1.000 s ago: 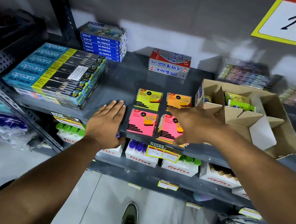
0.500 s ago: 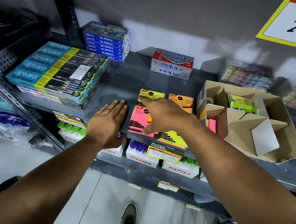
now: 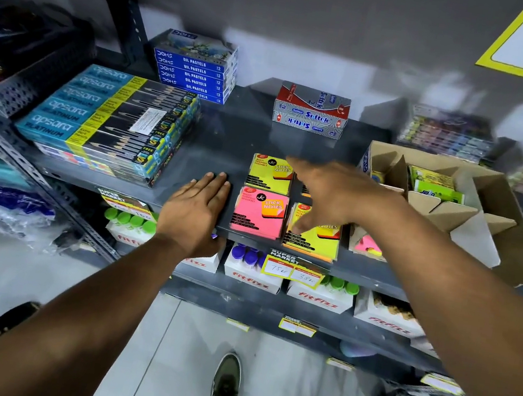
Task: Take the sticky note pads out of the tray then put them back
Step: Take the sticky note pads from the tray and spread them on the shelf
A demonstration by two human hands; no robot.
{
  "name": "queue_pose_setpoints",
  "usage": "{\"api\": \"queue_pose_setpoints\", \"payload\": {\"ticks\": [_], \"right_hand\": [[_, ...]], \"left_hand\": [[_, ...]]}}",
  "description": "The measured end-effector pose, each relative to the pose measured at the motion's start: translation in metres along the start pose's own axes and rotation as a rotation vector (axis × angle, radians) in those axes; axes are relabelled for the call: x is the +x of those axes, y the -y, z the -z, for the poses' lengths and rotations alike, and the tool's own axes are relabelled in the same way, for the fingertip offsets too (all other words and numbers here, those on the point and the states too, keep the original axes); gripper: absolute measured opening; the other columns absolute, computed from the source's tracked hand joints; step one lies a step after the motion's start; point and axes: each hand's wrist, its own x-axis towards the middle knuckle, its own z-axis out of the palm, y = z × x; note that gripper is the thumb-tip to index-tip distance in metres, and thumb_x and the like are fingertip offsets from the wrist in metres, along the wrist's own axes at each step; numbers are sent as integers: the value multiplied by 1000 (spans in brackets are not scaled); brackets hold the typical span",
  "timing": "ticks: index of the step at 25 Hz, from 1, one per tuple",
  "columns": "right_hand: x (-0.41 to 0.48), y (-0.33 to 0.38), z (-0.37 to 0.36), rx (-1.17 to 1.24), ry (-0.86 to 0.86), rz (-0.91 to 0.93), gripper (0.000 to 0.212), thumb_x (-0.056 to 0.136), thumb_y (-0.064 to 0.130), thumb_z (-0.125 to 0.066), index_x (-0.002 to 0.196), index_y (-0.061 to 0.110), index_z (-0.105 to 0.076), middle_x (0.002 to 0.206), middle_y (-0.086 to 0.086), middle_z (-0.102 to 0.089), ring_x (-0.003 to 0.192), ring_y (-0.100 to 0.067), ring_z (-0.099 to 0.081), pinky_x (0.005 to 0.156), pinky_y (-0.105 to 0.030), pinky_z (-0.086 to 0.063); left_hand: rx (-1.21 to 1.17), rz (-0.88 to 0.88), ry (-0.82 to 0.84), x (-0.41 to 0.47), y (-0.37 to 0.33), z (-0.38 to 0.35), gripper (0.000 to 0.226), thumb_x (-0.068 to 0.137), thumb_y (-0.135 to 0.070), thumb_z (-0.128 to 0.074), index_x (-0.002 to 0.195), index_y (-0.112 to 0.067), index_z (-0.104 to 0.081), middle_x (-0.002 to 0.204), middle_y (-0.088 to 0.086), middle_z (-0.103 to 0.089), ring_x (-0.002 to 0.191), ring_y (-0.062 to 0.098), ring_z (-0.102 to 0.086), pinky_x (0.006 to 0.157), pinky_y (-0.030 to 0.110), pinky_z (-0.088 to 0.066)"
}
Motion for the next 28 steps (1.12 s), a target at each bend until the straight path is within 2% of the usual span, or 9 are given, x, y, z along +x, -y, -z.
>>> {"api": "queue_pose_setpoints", "payload": {"ticks": [2,4,7,10,13,19,22,25,28], "right_hand": [[-12,-11,-10,-129,80,-38,123,58,61,-81,153,20,-14,138,-7,-57,126,-33,-50,101,-42,-43],[-18,-15,-27,-183,130,-47,126,55,66,-79,152,20,-14,146,-7,-49,133,-33,-44,108,-45,-37],[-20,-16,-37,-169,81,-34,121,56,65,-79,150,19,-18,152,-8,-42,138,-32,-38,111,-44,-33],[-22,-16,-36,-124,72,-30,120,59,61,-80,152,20,-15,145,-9,-50,132,-33,-45,105,-41,-40],[-19,-19,-20,-38,53,-50,118,63,55,-82,153,21,-13,127,-8,-63,120,-32,-55,92,-38,-48],[34,-13,12,61,-166,-60,108,67,48,-82,150,19,-20,132,-13,-59,112,-34,-58,80,-36,-49],[72,-10,5,118,-102,-38,101,64,45,-85,143,16,-29,133,-15,-58,108,-34,-61,87,-41,-52],[93,-7,-7,91,-30,-32,81,64,40,-86,126,10,-43,117,-17,-64,93,-30,-61,76,-38,-53],[103,-8,-14,90,17,-33,86,65,38,-87,131,9,-42,122,-17,-62,97,-31,-62,80,-40,-54]], "left_hand": [[40,-2,14,0,0,0,96,61,-50,-57,142,-5,-33,153,13,-33,141,30,-31,114,42,-25],[62,3,13,1,-1,0,96,64,-54,-54,144,-6,-30,155,13,-29,143,28,-26,116,41,-20],[71,11,29,0,0,-1,98,66,-57,-51,146,-8,-24,157,11,-23,145,27,-21,117,39,-15],[81,8,34,1,0,-1,100,65,-59,-51,146,-8,-23,157,11,-22,145,27,-20,117,39,-14],[71,19,32,1,-1,0,99,62,-55,-54,144,-6,-29,155,14,-29,142,29,-27,116,40,-19],[-11,8,8,0,0,-1,96,58,-48,-58,141,-5,-37,150,14,-38,137,33,-37,112,45,-30],[-11,7,18,0,2,-2,96,58,-49,-61,141,-6,-36,151,13,-37,138,31,-36,113,43,-27],[-11,7,19,1,2,-3,95,59,-48,-60,141,-6,-38,150,13,-38,138,30,-37,113,42,-26],[-6,6,4,1,3,-3,92,61,-46,-61,140,-6,-39,150,12,-39,138,30,-37,112,42,-26]]}}
